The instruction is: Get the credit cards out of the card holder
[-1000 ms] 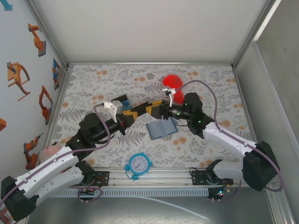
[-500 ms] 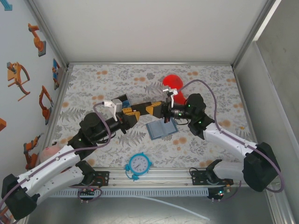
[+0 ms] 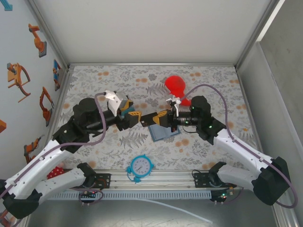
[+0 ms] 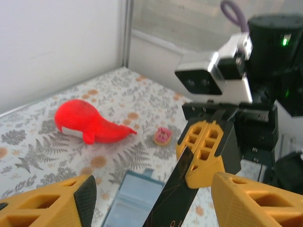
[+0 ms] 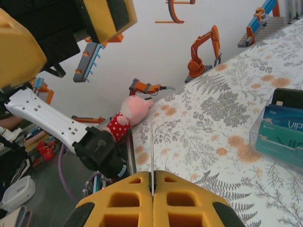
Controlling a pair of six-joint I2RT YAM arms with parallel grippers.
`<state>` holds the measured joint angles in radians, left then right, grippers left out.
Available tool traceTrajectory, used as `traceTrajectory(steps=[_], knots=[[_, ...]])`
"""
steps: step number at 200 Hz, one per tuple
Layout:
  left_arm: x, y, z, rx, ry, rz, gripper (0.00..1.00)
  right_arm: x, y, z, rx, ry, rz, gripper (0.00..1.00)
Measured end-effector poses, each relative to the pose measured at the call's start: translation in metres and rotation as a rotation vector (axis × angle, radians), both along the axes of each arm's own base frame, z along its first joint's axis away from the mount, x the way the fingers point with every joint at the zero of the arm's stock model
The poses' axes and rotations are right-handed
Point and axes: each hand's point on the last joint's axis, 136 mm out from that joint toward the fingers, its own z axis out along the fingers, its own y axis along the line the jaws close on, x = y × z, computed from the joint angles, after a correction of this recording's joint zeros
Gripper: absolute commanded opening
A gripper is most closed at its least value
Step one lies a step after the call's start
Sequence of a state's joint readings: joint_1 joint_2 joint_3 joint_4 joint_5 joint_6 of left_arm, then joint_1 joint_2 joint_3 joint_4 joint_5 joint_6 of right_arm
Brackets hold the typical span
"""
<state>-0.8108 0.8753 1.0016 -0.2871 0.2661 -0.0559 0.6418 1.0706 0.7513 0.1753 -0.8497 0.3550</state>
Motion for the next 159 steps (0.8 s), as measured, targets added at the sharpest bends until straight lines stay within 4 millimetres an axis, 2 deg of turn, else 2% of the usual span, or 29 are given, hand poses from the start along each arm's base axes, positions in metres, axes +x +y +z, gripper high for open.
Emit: traceTrajectory(steps=[40, 75, 108, 118, 128, 134, 149, 159], knots=[[-0.003, -0.021, -0.048, 0.143, 0.084, -0.127, 0.60, -0.006, -0.001, -0.002, -0.013, 0.001, 0.032, 0.00], [-0.009, -0.033, -0.064, 0.177, 0.113, -0.216, 0.56, -0.010, 0.000, 0.004, -0.001, -0.013, 0.059, 0.00], [-0.015, -0.040, -0.071, 0.185, 0.123, -0.279, 0.14, -0.011, 0.000, 0.006, 0.002, -0.015, 0.063, 0.00], [-0.017, -0.041, -0.072, 0.180, 0.134, -0.292, 0.06, -0.009, 0.000, 0.004, -0.004, -0.012, 0.056, 0.00], [-0.019, -0.042, -0.072, 0.179, 0.132, -0.307, 0.04, -0.008, -0.001, 0.003, -0.009, -0.014, 0.051, 0.00], [-0.019, -0.042, -0.071, 0.178, 0.133, -0.306, 0.01, -0.008, -0.001, 0.002, -0.011, -0.018, 0.049, 0.06], [-0.017, -0.041, -0.071, 0.180, 0.129, -0.298, 0.00, -0.005, -0.001, 0.002, -0.021, -0.029, 0.032, 0.34], [-0.015, -0.040, -0.071, 0.185, 0.117, -0.286, 0.00, -0.001, -0.002, -0.001, -0.037, -0.030, 0.002, 0.42]])
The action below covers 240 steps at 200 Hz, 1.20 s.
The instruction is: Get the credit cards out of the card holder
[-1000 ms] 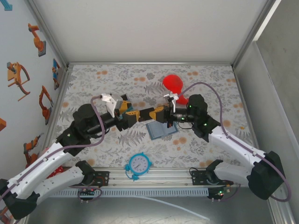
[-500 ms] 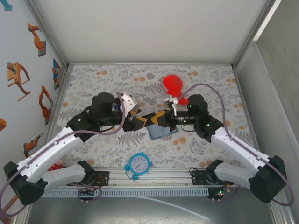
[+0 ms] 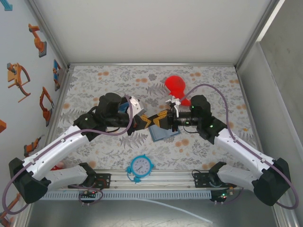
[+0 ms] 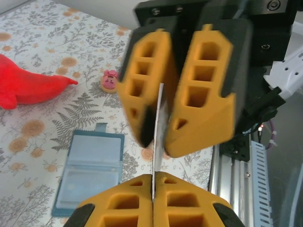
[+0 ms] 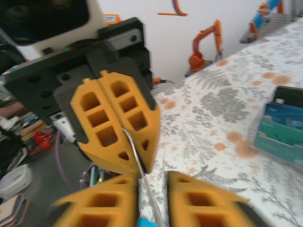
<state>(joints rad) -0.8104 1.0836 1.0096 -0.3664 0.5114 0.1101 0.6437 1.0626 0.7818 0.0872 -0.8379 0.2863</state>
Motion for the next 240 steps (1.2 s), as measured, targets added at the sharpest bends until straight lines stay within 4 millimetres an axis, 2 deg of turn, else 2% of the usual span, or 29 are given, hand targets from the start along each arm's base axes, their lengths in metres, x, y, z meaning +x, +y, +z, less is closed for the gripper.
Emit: traceTrajectory(steps=[31, 60, 68, 85, 116, 154, 202, 240], knots=[[0.025, 0.018, -0.001, 0.036, -0.102, 0.110, 0.00, 0.014, -0.010, -0.008, -0.061, -0.011, -0.123, 0.52], [0.058, 0.045, -0.016, 0.124, -0.193, 0.222, 0.00, 0.030, -0.020, -0.011, -0.108, -0.017, -0.246, 0.56], [0.068, 0.052, -0.021, 0.150, -0.210, 0.248, 0.00, 0.034, -0.023, -0.013, -0.122, -0.017, -0.278, 0.61], [0.091, 0.067, -0.029, 0.198, -0.248, 0.292, 0.00, 0.042, -0.030, -0.017, -0.151, -0.018, -0.339, 0.66], [0.134, 0.089, -0.058, 0.301, -0.270, 0.335, 0.00, 0.055, -0.040, -0.026, -0.201, -0.005, -0.436, 0.68], [0.175, 0.105, -0.089, 0.399, -0.248, 0.325, 0.01, 0.062, -0.053, -0.034, -0.249, 0.004, -0.518, 0.68], [0.211, 0.119, -0.111, 0.459, -0.234, 0.312, 0.01, 0.065, -0.062, -0.036, -0.271, 0.003, -0.570, 0.68], [0.223, 0.126, -0.134, 0.497, -0.199, 0.295, 0.01, 0.068, -0.064, -0.036, -0.276, -0.001, -0.588, 0.68]])
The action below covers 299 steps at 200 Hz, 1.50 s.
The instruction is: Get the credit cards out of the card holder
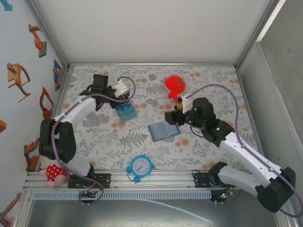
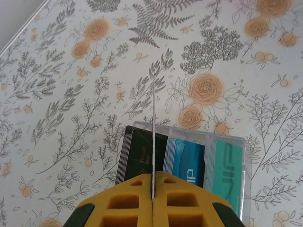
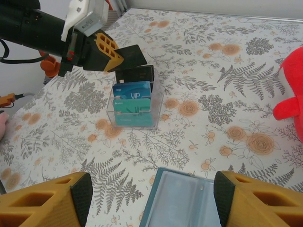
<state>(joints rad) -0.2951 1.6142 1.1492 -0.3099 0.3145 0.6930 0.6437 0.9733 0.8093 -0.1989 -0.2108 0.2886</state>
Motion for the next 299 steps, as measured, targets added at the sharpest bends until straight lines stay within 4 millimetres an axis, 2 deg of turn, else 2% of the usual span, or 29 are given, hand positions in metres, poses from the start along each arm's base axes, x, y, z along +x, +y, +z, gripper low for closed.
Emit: traceTrajectory(steps=[53, 150, 199, 216, 281, 299], knots=[[0.009, 0.006, -0.012, 0.023, 0.024, 0.000, 0.01, 0.002, -0.002, 0.000, -0.005, -0.003, -0.018, 0.68], [0.008, 0.011, -0.033, 0.048, 0.076, -0.004, 0.03, 0.002, -0.002, 0.000, -0.005, -0.003, -0.018, 0.68], [0.009, 0.011, -0.036, 0.054, 0.093, -0.005, 0.10, 0.002, -0.002, -0.001, -0.005, -0.002, -0.018, 0.68], [0.011, 0.011, -0.034, 0.061, 0.088, -0.005, 0.22, 0.002, -0.002, 0.000, -0.005, -0.002, -0.018, 0.68], [0.014, 0.012, -0.032, 0.063, 0.087, 0.001, 0.24, 0.002, -0.002, 0.000, -0.005, -0.003, -0.018, 0.66], [0.014, 0.012, -0.030, 0.057, 0.088, 0.009, 0.32, 0.002, -0.002, -0.001, -0.006, 0.000, -0.017, 0.61]])
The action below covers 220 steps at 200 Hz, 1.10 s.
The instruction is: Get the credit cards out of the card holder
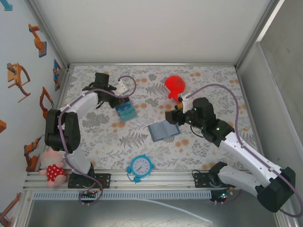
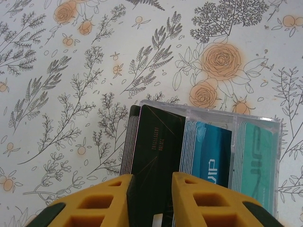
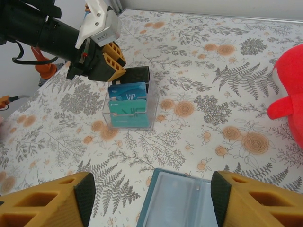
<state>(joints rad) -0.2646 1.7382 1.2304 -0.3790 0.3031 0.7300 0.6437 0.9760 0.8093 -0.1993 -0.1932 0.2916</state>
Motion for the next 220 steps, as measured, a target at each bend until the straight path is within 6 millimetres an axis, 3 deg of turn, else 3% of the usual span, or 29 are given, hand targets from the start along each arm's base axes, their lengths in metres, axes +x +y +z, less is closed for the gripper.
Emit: traceTrajectory(steps=[33, 42, 73, 78, 119, 158, 220], knots=[[-0.003, 0.000, 0.027, -0.047, -0.052, 0.036, 0.58, 0.000, 0.001, -0.013, -0.025, 0.042, 0.002, 0.57], [-0.007, 0.001, 0.040, -0.074, -0.080, 0.058, 0.60, 0.000, 0.002, -0.020, -0.042, 0.063, 0.003, 0.56], [-0.029, 0.004, 0.087, -0.186, -0.199, 0.128, 0.90, -0.007, 0.012, -0.049, -0.132, 0.143, 0.023, 0.54], [-0.032, 0.005, 0.093, -0.211, -0.217, 0.146, 1.00, -0.008, 0.014, -0.053, -0.151, 0.155, 0.024, 0.53], [-0.065, 0.019, 0.121, -0.415, -0.292, 0.323, 0.97, -0.017, 0.025, -0.090, -0.318, 0.236, 0.037, 0.53], [-0.085, 0.048, 0.122, -0.555, -0.324, 0.551, 0.97, -0.029, 0.037, -0.122, -0.463, 0.284, 0.071, 0.53], [-0.115, 0.112, 0.122, -0.725, -0.410, 0.964, 0.97, -0.041, 0.052, -0.165, -0.598, 0.360, 0.134, 0.58]])
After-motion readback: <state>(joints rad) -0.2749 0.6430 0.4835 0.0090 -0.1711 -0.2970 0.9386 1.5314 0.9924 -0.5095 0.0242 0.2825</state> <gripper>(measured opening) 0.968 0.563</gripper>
